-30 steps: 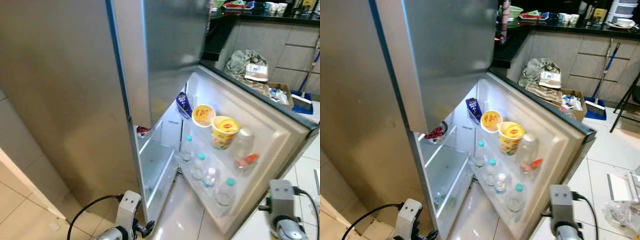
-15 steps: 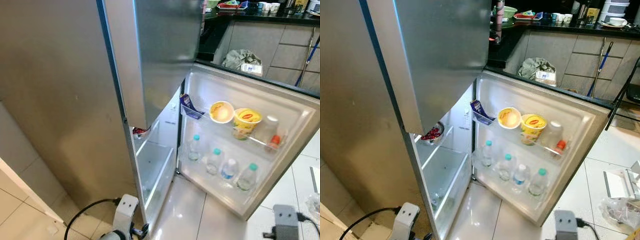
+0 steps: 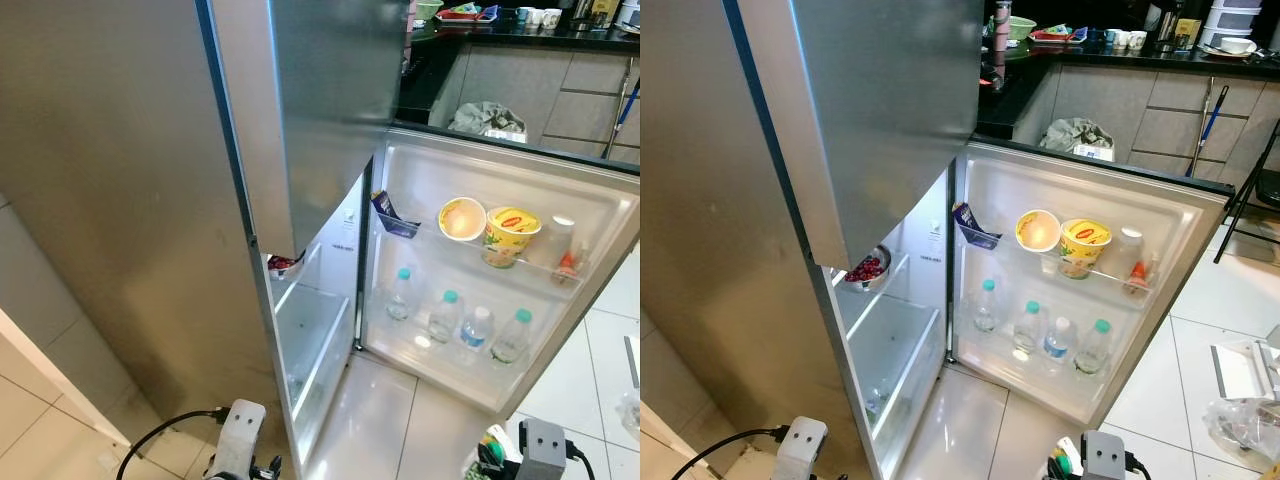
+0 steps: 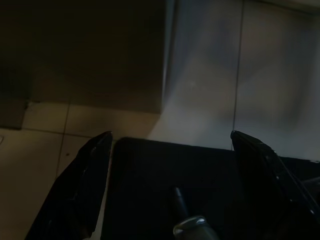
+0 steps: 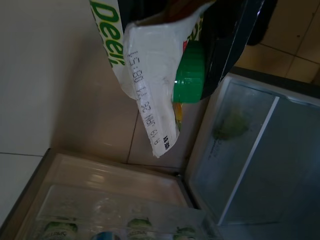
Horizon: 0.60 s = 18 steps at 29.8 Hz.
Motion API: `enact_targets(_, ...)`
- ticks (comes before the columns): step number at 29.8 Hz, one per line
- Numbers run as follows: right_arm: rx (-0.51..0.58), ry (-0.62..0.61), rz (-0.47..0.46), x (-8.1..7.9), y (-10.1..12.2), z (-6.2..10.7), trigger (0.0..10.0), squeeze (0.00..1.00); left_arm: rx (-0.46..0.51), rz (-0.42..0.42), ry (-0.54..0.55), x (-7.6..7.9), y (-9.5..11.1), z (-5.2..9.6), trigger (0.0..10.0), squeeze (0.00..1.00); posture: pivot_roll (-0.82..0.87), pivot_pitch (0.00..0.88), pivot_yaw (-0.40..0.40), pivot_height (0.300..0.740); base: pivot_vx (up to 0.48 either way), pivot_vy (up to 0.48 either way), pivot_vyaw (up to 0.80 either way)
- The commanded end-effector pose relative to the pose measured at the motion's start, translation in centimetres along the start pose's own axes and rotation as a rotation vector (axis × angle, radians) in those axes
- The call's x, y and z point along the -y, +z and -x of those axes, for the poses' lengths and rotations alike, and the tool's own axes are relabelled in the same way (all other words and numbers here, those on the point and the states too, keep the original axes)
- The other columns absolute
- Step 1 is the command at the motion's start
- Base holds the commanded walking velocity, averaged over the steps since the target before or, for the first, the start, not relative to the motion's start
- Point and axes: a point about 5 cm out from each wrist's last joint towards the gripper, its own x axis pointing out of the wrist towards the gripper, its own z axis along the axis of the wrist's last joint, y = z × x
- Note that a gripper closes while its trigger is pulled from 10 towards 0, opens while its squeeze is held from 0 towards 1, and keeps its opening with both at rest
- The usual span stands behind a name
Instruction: Restocking fridge
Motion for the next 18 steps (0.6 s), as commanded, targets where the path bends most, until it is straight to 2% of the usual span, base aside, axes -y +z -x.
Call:
enact_targets(1, 0.019, -0.006, -0.013, 0.20, 0.03, 0.18, 10.0, 0.00, -0.028, 0.005, 0.014, -0.19, -1.06, 0.32, 10.0, 0.00, -0.10, 0.094, 0.028, 0.740, 0.000, 0.000, 0.00)
enact_targets(9, 0.008, 0.043, -0.019, -0.21, -0.23, 0.21, 10.0, 0.00, -0.028, 0.010, 0.020, -0.31, -1.21, 0.40, 10.0, 0.00, -0.10, 0.095, 0.026, 0.740, 0.000, 0.000, 0.00)
enact_targets(18, 0.000, 0.035, -0.001, -0.09, -0.33, 0.29, 10.0, 0.00, -0.025, 0.008, 0.018, -0.28, -1.26, 0.39, 10.0, 0.00, -0.10, 0.100, 0.030, 0.740, 0.000, 0.000, 0.00)
